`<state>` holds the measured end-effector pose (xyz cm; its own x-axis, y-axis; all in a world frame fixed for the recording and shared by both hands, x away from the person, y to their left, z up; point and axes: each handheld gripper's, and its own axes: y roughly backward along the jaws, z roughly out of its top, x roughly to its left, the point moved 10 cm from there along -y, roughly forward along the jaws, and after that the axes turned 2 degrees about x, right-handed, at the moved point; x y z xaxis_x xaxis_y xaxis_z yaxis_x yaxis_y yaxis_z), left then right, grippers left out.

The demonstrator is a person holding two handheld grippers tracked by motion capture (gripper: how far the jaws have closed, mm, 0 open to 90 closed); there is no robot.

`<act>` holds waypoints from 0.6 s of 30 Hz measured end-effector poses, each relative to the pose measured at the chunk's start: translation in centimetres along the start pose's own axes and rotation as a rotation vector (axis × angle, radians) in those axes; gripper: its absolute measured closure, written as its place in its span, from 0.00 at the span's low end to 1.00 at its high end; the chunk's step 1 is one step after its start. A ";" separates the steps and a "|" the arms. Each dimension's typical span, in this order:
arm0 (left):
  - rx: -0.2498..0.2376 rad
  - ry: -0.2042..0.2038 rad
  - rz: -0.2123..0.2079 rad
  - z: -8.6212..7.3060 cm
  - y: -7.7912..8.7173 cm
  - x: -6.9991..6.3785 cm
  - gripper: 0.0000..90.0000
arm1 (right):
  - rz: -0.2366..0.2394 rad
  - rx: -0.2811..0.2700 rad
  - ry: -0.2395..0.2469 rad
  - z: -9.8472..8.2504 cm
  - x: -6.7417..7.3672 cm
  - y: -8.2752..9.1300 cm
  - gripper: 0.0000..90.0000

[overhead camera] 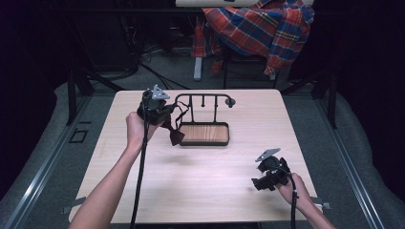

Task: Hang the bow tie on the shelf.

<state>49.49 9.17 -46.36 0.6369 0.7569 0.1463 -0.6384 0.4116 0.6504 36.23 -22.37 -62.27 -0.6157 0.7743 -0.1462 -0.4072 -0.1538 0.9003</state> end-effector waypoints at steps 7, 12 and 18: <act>0.005 -0.007 0.035 0.7 -0.1 0.7 0.99 | 0.002 -0.009 0.004 0.0 0.3 0.2 0.17; 0.025 -0.012 0.042 0.9 -0.4 1.0 0.99 | -0.001 -0.003 0.002 -0.4 0.2 0.3 0.17; 0.042 -0.008 0.055 1.0 -0.9 1.4 0.99 | -0.010 -0.010 -0.005 -0.9 0.1 0.8 0.17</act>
<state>51.38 9.34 -46.06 0.6048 0.7738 0.1882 -0.6538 0.3476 0.6721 35.25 -23.01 -61.91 -0.6080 0.7791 -0.1528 -0.4198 -0.1521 0.8948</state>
